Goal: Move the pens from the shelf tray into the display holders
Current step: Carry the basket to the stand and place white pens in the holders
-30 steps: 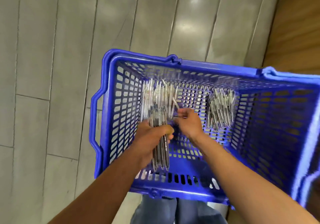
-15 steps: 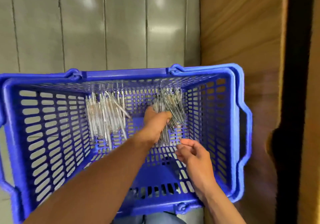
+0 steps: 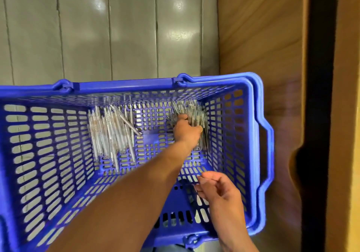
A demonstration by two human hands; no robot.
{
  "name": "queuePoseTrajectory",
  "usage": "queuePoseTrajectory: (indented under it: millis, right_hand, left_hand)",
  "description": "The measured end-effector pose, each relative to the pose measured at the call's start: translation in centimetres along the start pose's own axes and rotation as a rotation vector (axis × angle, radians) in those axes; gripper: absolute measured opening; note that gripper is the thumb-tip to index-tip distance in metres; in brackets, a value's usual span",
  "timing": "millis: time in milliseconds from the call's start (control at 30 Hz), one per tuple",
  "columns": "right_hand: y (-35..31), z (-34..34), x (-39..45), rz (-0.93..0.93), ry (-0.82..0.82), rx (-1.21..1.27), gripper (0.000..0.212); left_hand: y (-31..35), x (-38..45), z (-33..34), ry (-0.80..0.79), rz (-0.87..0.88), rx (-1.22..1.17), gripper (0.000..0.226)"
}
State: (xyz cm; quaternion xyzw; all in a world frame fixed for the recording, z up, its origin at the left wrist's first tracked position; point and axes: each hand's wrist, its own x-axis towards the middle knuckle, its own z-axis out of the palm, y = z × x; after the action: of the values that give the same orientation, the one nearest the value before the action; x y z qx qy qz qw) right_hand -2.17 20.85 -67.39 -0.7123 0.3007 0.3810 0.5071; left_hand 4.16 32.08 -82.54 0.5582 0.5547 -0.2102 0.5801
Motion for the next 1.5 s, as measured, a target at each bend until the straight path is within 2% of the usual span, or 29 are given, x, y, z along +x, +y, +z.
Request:
queuePoseTrajectory:
  millis: [233,333,467,533,633,733,867,933,1000,1067,1167,1267,1333,1433,1500]
  right_hand:
    - [-0.7,-1.2,-0.5,-0.076,0.090,-0.030,0.012]
    - [-1.3,-1.9,-0.7,-0.221,0.201,-0.194,0.019]
    - [-3.2,-2.7,-1.3,-0.478,0.379,-0.453,0.023]
    - [-4.2,-3.2,-1.5,-0.615,0.464,-0.590,0.031]
    - [-5.4,-3.3,-1.5,-0.565,0.515,-0.682,0.048]
    - [-6.1,-2.5,-1.8,-0.497,0.492,-0.762,0.064]
    - [-7.3,-1.7,-1.6,-0.477,0.554,-0.836,0.063]
    - [-7.8,-1.2,-1.4,-0.431,0.603,-0.903,0.059]
    - [-8.0,-0.6,-1.0,-0.358,0.622,-0.965,0.063]
    - [-8.2,0.0,-0.5,-0.264,0.618,-1.013,0.067]
    - [-8.1,0.7,0.1,-0.176,0.651,-1.024,0.063]
    - [-7.6,0.9,0.4,-0.222,0.680,-1.011,0.056]
    - [-7.3,0.4,0.7,-0.212,0.620,-0.957,0.055]
    - [-7.3,-1.0,1.2,-0.147,0.490,-0.865,0.056]
    - [-7.3,-2.1,1.6,-0.167,0.441,-0.837,0.052]
  left_hand:
    - [-0.3,-1.2,-2.1,-0.034,0.038,0.041,0.055]
    - [-0.3,-2.3,-4.2,-0.066,0.031,0.039,0.050]
    - [-0.7,-4.6,-8.5,-0.091,0.051,0.038,0.026]
    - [-1.7,-6.0,-10.9,-0.073,0.088,0.064,0.026]
    - [-3.3,-8.5,-14.8,0.012,0.154,0.022,0.024]
    - [-4.7,-11.6,-19.0,0.153,0.307,0.103,0.028]
    - [-5.8,-15.8,-23.7,0.337,0.461,0.142,0.027]
    - [-5.7,-16.9,-25.7,0.463,0.555,0.226,0.018]
    - [-5.5,-17.1,-27.9,0.611,0.648,0.366,0.023]
    - [-5.8,-16.5,-29.9,0.748,0.608,0.490,0.032]
    - [-6.5,-15.5,-32.0,0.917,0.354,0.480,0.055]
    - [-7.7,-14.8,-33.2,0.837,0.172,0.351,0.069]
    - [-8.3,-14.4,-33.5,0.745,0.093,0.211,0.059]
    - [-8.7,-14.0,-34.1,0.732,0.082,0.043,0.038]
    - [-8.5,-13.8,-34.7,0.679,0.046,-0.124,0.032]
